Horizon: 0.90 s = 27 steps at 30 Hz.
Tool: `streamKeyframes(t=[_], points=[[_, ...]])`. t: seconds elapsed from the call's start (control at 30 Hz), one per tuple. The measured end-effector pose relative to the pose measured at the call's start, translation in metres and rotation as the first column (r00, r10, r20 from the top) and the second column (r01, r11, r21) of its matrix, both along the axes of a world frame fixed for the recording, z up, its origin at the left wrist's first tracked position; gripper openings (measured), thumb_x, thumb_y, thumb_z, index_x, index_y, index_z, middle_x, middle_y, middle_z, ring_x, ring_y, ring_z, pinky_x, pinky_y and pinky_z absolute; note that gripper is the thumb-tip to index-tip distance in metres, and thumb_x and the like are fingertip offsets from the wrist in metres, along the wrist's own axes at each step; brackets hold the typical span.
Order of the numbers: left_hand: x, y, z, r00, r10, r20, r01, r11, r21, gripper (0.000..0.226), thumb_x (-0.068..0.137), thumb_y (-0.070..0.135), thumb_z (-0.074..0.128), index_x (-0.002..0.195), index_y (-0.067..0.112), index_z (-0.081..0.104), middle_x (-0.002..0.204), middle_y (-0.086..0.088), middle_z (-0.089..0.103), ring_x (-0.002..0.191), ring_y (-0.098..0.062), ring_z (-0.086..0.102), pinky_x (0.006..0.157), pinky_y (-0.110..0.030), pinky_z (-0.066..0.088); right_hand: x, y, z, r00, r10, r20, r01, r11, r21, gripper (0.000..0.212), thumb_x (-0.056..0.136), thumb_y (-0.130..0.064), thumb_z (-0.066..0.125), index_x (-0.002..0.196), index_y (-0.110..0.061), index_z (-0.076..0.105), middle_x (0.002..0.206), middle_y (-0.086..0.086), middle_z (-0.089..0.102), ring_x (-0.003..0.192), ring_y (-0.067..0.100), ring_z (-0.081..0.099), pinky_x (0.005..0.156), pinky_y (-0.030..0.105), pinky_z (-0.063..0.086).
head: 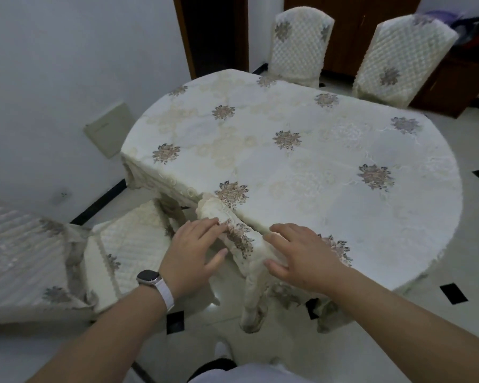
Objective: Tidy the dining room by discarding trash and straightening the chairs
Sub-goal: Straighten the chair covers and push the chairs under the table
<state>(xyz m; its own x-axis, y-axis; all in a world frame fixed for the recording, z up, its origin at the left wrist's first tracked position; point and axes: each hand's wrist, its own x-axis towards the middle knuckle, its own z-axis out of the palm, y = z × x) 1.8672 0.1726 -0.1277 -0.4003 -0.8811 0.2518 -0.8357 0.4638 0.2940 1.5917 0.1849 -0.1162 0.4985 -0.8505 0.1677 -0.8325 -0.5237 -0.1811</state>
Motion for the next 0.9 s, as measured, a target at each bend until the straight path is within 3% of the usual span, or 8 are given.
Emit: streamKeyframes(t=[0.4,0.53,0.9], points=[[0.089,-0.018,-0.015,0.992,0.101,-0.08,-0.102,0.995,-0.012,0.046,0.089,0.045,0.053,0.125,0.018,0.064,0.131,-0.003,0.06,0.12,-0.025,0.056,0.101,-0.051,0.045,0.091,-0.043,0.001,0.995,0.061,-0.079,-0.055,0.996,0.074,0.049,0.085,-0.054,0.052,0.12,-0.021,0.063,0.124,0.003,0.061,0.109,0.024,0.059,0.088,0.036,0.05],[0.138,-0.017,-0.02,0.982,0.18,-0.048,-0.181,0.983,-0.01,0.046,0.09,0.046,0.052,0.125,0.018,0.064,0.132,-0.004,0.06,0.12,-0.025,0.056,0.103,-0.046,0.043,0.141,-0.063,0.004,0.989,0.133,-0.069,-0.13,0.991,0.042,0.051,0.085,-0.054,0.051,0.119,-0.018,0.064,0.122,0.005,0.063,0.107,0.027,0.061,0.087,0.038,0.051],[0.24,0.003,-0.014,0.905,0.422,0.047,-0.422,0.906,-0.028,0.046,0.088,0.046,0.052,0.126,0.023,0.062,0.134,-0.005,0.059,0.124,-0.028,0.053,0.104,-0.05,0.041,0.267,-0.106,0.006,0.918,0.379,-0.113,-0.378,0.925,0.026,0.056,0.087,-0.059,0.043,0.127,-0.025,0.061,0.131,0.001,0.06,0.119,0.023,0.056,0.099,0.04,0.045]])
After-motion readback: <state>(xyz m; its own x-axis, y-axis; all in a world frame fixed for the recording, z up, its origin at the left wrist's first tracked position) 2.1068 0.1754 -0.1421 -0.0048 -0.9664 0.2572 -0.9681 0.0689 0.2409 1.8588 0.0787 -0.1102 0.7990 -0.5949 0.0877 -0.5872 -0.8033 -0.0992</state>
